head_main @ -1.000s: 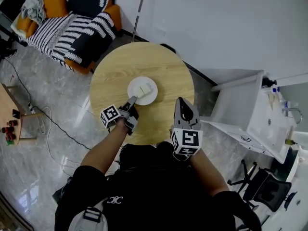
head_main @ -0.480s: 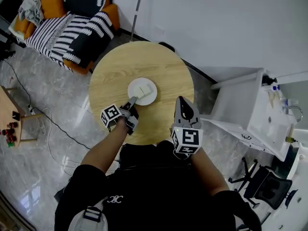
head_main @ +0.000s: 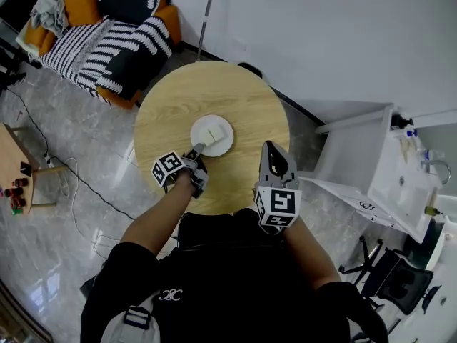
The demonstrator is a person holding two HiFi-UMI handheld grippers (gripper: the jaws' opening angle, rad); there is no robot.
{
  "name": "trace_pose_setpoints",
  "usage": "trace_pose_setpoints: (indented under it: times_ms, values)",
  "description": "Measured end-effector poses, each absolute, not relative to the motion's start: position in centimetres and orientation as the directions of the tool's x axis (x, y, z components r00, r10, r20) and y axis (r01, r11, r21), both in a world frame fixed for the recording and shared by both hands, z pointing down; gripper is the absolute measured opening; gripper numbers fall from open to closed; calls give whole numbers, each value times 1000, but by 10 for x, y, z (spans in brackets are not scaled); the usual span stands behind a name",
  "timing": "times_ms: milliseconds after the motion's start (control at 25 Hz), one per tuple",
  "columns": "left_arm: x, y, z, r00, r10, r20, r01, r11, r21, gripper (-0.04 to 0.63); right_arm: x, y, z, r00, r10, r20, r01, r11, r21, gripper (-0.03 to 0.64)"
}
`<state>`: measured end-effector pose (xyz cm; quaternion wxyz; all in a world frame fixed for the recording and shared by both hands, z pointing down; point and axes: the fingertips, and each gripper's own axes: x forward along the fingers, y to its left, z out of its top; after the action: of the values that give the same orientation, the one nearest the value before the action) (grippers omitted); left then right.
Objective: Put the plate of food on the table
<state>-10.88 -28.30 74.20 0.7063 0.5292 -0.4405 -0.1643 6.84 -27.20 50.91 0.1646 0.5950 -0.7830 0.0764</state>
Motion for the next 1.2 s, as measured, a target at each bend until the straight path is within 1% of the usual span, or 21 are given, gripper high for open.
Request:
trace_pose_setpoints:
  times_ms: [120, 280, 440, 600, 800, 880, 1000, 1160, 1200]
  values:
    - [-110, -283, 745, 531, -680, 507, -275, 427, 861, 21, 68, -273, 509, -242, -906, 347, -956, 285, 76, 8]
    - [-109, -281, 747, 482, -630, 610, -369, 485, 793, 25, 68, -276, 505, -256, -907, 334, -953, 294, 68, 8]
    - [-110, -282, 747, 431, -581, 690, -472, 507, 722, 36, 71, -276, 501, -267, -912, 313, -952, 300, 62, 8]
    - [-111, -281, 747, 381, -504, 775, -575, 528, 625, 55, 76, -278, 499, -268, -915, 302, -953, 299, 59, 8]
    - [-116, -275, 749, 287, -411, 865, -668, 562, 488, 74, 83, -281, 494, -276, -917, 287, -952, 303, 54, 8]
    - [-119, -271, 749, 255, -393, 884, -685, 572, 451, 74, 84, -282, 493, -286, -916, 282, -949, 311, 50, 8]
    - [-119, -265, 747, 273, -390, 879, -672, 577, 464, 72, 82, -282, 492, -307, -910, 279, -943, 331, 42, 8]
    - [-125, -258, 742, 285, -428, 858, -646, 575, 502, 70, 75, -285, 494, -341, -898, 279, -932, 361, 21, 8]
    - [-129, -255, 740, 277, -438, 855, -648, 572, 503, 59, 73, -286, 494, -350, -894, 279, -929, 369, 16, 8]
